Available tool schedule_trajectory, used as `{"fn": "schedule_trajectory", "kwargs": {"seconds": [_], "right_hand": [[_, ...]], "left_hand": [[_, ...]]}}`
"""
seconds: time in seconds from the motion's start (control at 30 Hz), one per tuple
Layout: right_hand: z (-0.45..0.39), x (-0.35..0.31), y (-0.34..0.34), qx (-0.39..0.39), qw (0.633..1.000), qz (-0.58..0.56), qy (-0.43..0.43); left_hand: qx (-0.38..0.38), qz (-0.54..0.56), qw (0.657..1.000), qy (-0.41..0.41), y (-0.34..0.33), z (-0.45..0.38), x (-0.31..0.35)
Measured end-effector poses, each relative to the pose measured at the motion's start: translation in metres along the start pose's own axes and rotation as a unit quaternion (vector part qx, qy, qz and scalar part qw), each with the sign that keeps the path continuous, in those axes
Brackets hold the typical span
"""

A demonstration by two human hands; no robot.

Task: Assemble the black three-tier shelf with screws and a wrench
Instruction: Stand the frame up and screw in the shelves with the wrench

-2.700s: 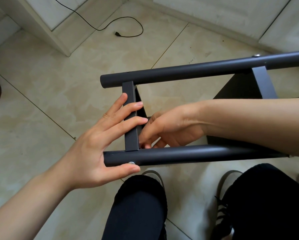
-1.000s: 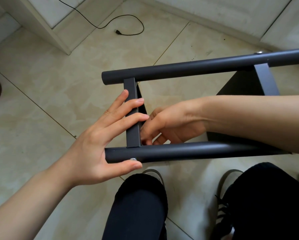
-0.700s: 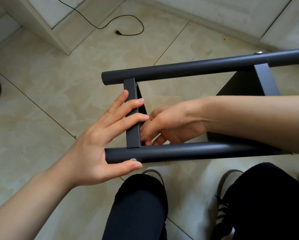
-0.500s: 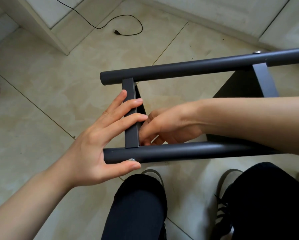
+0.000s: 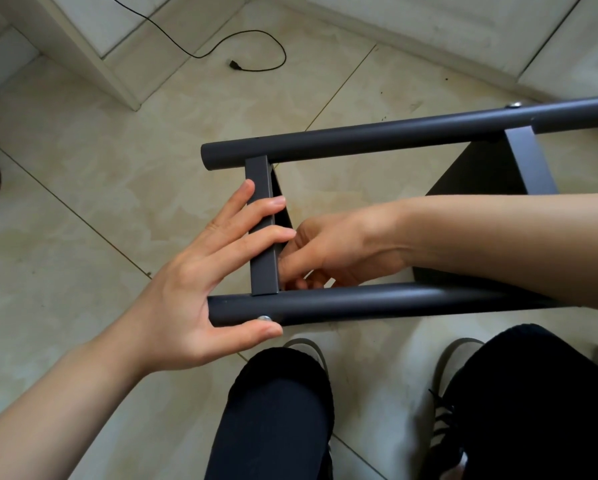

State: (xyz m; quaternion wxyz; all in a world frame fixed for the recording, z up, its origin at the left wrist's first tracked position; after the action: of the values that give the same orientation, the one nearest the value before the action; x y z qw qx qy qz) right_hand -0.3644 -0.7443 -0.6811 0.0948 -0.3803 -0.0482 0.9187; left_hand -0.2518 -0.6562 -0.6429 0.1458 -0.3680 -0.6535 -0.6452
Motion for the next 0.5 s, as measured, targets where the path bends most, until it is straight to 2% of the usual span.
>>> {"fn": "schedule_trajectory", "kwargs": {"seconds": [0.33,0.43,0.5], "right_hand": [[0.028,-0.007,0.004,0.033,0.998,0.035,0.032],[0.051,-0.007,0.009,0.092,0.991,0.097,0.029],[0.07,-0.008,0.011,0.159,0.966,0.201,0.035]], "left_hand": [[0.0,0.02,0.999,0.038,0.001,0.005,0.002],[0.022,0.07,0.993,0.094,-0.001,0.013,0.005],[0.048,0.114,0.984,0.13,-0.004,0.018,0.008]]}}
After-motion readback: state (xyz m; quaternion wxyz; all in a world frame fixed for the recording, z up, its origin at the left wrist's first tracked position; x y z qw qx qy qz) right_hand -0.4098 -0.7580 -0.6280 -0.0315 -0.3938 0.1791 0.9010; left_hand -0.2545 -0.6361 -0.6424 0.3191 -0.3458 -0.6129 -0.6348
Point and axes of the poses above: each hand's wrist, its own z-axis away from the middle knuckle, its own y-axis out of the back of the hand, x = y × z, the point moved 5 cm from there along -z, towards the middle knuckle, and after that the axes turned 2 degrees about -y, right-handed, at the moved point
